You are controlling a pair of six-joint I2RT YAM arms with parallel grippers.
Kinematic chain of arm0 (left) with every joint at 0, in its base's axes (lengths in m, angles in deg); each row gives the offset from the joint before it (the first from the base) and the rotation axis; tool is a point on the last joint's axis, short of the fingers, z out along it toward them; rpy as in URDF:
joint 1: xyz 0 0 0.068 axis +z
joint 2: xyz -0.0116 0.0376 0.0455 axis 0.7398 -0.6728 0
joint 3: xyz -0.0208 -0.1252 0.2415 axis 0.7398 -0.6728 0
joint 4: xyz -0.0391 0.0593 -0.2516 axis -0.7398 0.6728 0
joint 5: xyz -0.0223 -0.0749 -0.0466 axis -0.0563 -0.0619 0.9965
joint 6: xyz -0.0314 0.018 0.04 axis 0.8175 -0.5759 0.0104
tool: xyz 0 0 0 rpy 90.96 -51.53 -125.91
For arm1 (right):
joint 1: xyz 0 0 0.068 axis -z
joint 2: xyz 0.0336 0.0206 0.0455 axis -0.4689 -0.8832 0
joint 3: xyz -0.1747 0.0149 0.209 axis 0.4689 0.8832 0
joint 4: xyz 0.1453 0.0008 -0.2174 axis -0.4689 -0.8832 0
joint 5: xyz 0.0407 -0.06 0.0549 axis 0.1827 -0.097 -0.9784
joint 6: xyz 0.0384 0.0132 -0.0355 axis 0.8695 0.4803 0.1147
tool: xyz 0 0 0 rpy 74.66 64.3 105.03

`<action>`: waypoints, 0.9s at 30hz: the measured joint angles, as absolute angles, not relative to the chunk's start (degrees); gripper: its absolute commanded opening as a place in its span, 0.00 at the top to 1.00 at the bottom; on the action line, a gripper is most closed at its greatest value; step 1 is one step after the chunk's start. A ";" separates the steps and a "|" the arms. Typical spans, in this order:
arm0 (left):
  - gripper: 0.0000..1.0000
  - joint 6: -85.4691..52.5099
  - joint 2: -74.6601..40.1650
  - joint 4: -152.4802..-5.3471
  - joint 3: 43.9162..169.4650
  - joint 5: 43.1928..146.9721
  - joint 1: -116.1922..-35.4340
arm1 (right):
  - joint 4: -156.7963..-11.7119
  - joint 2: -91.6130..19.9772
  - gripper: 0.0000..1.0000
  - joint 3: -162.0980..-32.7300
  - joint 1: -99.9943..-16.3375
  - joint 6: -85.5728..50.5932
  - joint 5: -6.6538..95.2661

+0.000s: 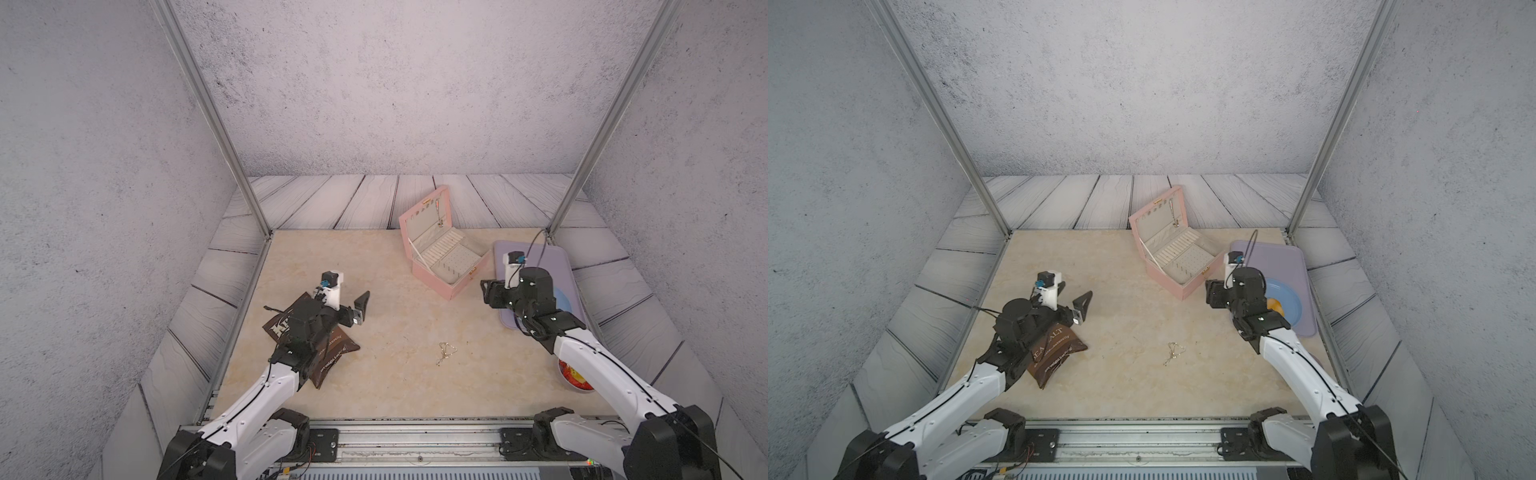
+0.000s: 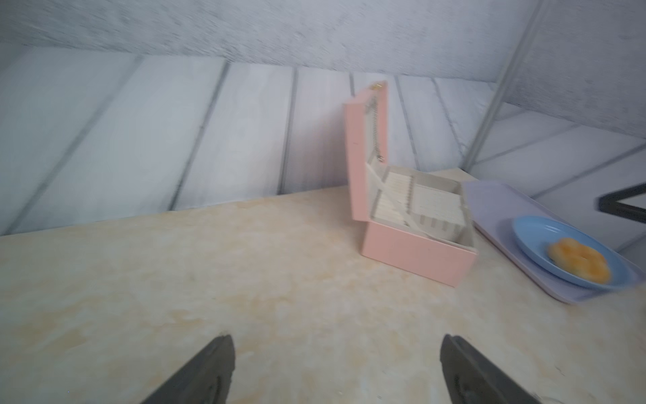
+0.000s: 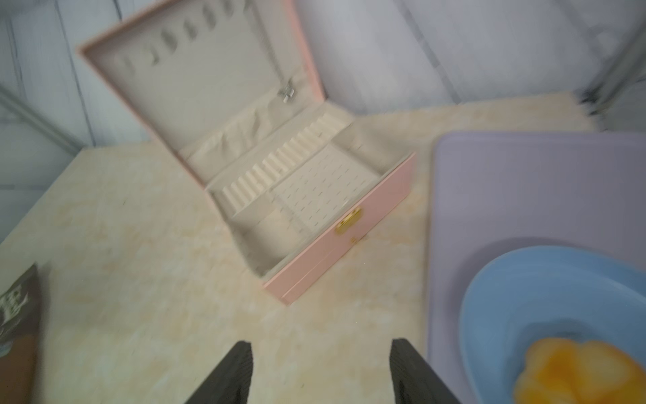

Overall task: Put jewelry chain into jewelry box
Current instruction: Pick up the necklace from the center of the board.

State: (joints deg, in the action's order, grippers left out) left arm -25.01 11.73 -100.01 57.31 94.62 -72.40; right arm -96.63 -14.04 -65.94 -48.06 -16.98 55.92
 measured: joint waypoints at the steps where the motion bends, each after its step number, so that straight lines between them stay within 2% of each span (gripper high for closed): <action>1: 0.03 -24.51 12.34 -99.03 57.12 94.99 -75.16 | -100.36 -15.44 0.46 -66.37 -50.99 -16.13 56.05; 5: 0.03 -23.13 14.76 -97.34 55.21 96.46 -84.23 | -111.66 -21.32 0.55 -66.66 -60.83 -12.50 56.47; 8: 0.03 -23.44 15.77 -96.82 53.55 96.59 -88.68 | -117.85 -25.37 0.55 -67.84 -66.99 -9.20 57.32; 12: 0.03 -24.90 15.90 -95.97 52.15 96.18 -90.35 | -120.84 -28.08 0.55 -69.54 -72.17 -4.02 59.53; 18: 0.03 -26.69 16.36 -95.73 50.91 95.65 -90.61 | -120.03 -32.60 0.60 -70.62 -74.86 2.91 63.03; 27: 0.03 -28.03 18.30 -95.77 49.71 95.08 -90.65 | -119.16 -39.49 0.65 -76.32 -74.90 4.52 68.27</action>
State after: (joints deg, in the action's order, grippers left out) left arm -28.03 18.30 -95.77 49.71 95.08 -90.65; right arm -119.16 -39.49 -76.32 -74.90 4.52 68.27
